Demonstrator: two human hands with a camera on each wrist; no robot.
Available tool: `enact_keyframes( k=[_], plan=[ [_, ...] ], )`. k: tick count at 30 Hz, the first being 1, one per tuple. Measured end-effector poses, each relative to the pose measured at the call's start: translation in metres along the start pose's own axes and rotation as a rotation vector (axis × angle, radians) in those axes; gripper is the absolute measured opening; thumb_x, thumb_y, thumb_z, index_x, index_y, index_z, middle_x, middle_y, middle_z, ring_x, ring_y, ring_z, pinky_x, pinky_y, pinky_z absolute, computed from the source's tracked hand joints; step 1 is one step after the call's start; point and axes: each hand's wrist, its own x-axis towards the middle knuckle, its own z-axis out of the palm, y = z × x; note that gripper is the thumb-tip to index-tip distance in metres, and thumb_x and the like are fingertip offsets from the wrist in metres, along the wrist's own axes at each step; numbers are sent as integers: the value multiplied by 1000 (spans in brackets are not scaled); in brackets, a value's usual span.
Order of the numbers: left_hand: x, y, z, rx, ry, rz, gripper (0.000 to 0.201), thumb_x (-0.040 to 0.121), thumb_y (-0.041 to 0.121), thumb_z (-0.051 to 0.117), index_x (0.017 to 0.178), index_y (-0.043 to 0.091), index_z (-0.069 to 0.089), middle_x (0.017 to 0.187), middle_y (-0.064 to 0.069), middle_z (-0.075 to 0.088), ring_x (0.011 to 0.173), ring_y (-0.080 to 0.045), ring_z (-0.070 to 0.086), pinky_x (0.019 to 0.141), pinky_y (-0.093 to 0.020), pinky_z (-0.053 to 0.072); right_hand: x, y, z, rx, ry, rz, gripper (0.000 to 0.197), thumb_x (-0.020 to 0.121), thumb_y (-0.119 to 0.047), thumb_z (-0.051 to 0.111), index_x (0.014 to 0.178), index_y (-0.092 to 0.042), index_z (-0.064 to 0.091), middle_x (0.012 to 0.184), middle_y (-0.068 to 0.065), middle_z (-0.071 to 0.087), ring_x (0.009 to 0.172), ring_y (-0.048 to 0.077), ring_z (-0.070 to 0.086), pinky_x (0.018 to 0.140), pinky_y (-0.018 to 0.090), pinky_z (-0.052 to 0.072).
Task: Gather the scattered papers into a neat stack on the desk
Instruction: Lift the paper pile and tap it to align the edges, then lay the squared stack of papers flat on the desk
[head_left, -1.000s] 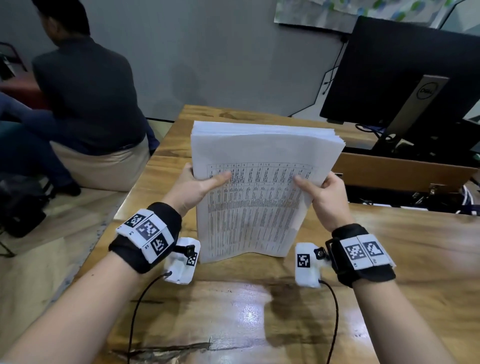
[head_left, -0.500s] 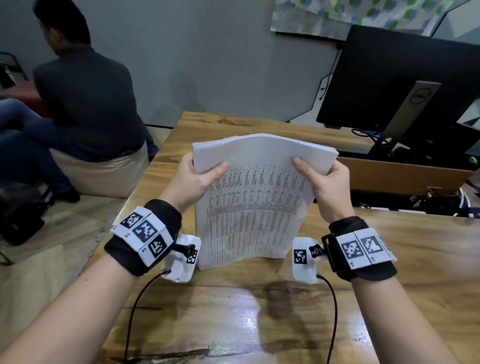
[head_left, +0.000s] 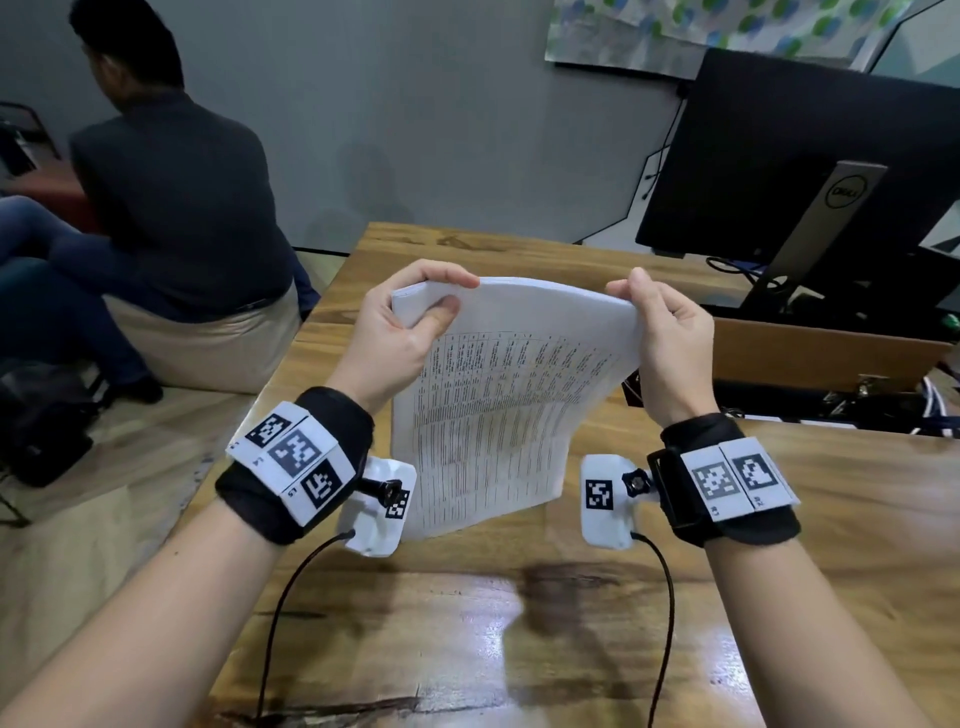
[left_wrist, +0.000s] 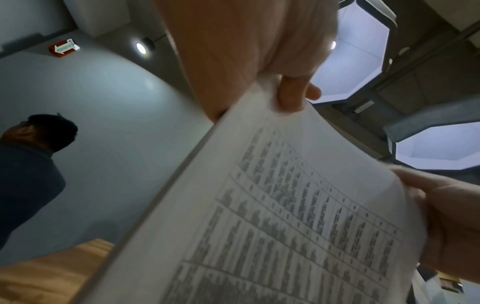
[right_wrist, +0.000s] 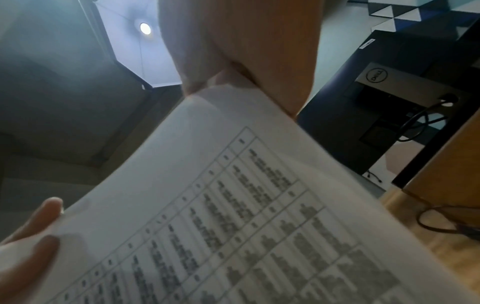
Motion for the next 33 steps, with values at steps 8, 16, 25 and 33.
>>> enact_keyframes(
  k=[8, 16, 25, 33],
  plan=[
    [3, 1, 0, 5, 29, -1, 28, 90, 0, 52, 85, 26, 61, 93, 13, 60, 80, 7, 59, 69, -10, 47, -9, 31, -18, 78, -300, 46, 43, 50, -33, 87, 86, -18, 69, 79, -11, 76, 78, 3, 71, 69, 19, 56],
    [-28, -30, 1, -1, 146, -456, 76, 67, 30, 77, 131, 6, 43, 121, -6, 62, 105, -16, 62, 101, -40, 48, -23, 71, -12, 37, -291, 140, 30, 67, 6, 76, 89, -14, 70, 84, -12, 77, 88, 8, 71, 74, 23, 57],
    [-27, -39, -4, 25, 181, -493, 96, 48, 51, 83, 124, 4, 51, 115, -5, 68, 104, -16, 66, 99, -42, 49, -32, 53, -9, 92, -237, 68, 27, 68, 11, 73, 84, -11, 69, 78, -14, 75, 80, 2, 70, 69, 18, 56],
    [-68, -94, -2, 26, 137, -735, 102, 40, 46, 83, 128, 7, 50, 120, -6, 66, 110, -20, 63, 103, -42, 45, -76, 125, -10, -1, -252, 343, 32, 70, 9, 73, 87, -18, 67, 93, -5, 69, 79, -3, 70, 75, 19, 58]
  ],
)
